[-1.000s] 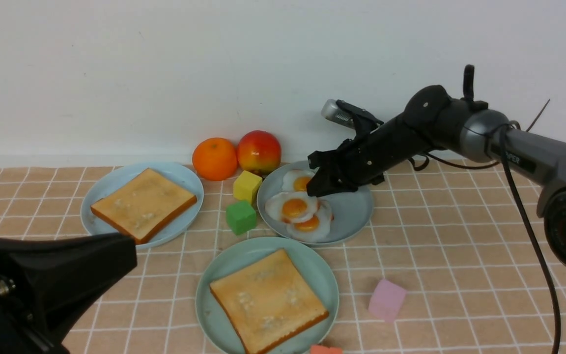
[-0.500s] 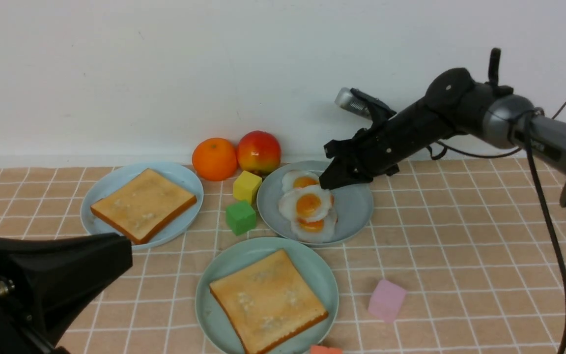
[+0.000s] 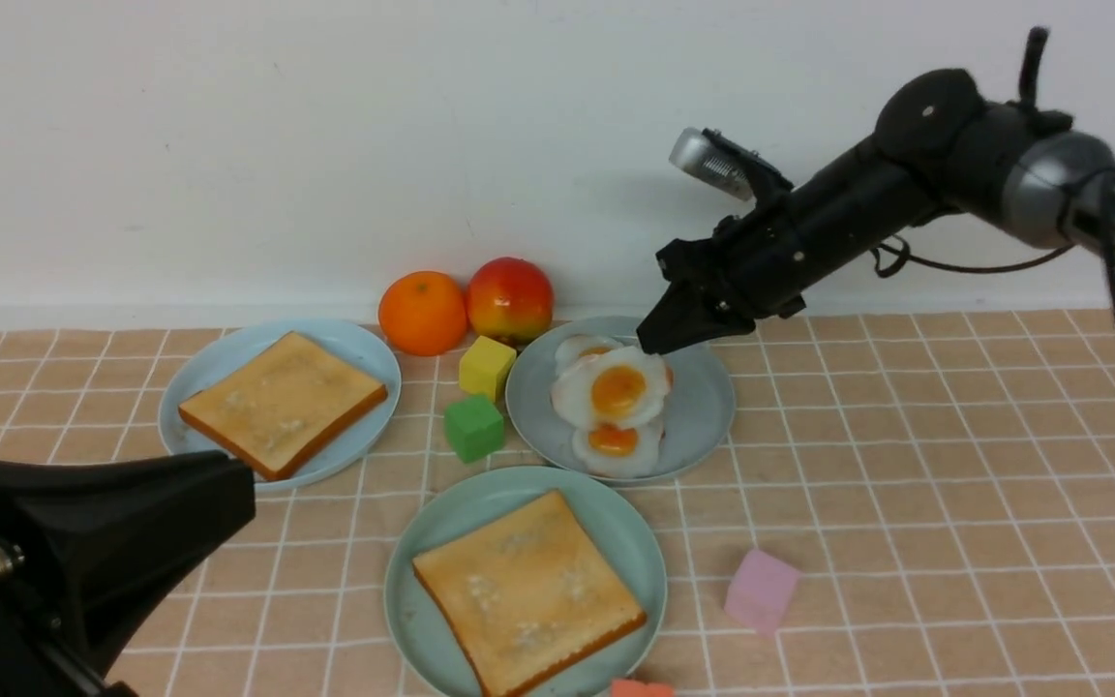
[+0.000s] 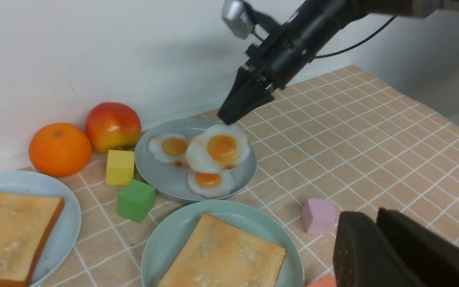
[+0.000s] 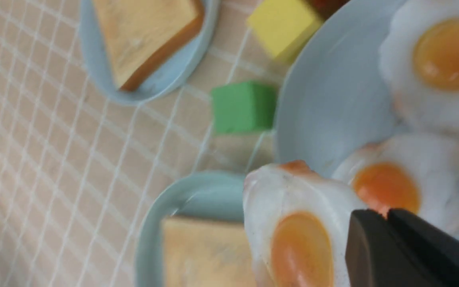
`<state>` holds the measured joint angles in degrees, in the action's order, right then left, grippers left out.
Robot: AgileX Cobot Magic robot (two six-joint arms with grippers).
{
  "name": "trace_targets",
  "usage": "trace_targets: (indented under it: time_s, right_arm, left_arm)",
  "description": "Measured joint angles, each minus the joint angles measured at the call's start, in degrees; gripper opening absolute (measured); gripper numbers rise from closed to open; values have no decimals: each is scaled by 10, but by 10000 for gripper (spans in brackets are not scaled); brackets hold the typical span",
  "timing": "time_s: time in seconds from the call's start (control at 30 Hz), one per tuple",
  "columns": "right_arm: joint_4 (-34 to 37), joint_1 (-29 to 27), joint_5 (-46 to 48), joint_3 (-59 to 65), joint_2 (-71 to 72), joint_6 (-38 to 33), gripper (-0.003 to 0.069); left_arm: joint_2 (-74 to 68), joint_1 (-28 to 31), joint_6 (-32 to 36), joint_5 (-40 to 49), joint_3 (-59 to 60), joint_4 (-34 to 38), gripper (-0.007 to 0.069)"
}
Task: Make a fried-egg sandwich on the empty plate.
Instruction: Use the right arm to place the fried egg on the slice of bread in the middle
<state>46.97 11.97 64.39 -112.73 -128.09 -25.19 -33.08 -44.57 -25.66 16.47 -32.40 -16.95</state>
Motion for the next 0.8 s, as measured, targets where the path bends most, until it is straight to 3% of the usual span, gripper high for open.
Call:
trace_targets:
  time_s: [0.13, 0.33, 0.6, 0.8]
  right_arm:
    - [4, 20, 1, 73, 56, -8, 35]
    - [38, 93, -47, 227, 123, -37, 35]
    - [50, 138, -177, 300, 122, -57, 35]
    - [56, 138, -208, 301, 106, -30, 40]
  left_arm:
    - [0, 0, 0, 12, 0, -2, 71]
    - [0, 0, 0, 27, 0, -10, 74]
    - [0, 0, 0, 29, 0, -10, 80]
    - [0, 0, 0, 29, 0, -10, 80]
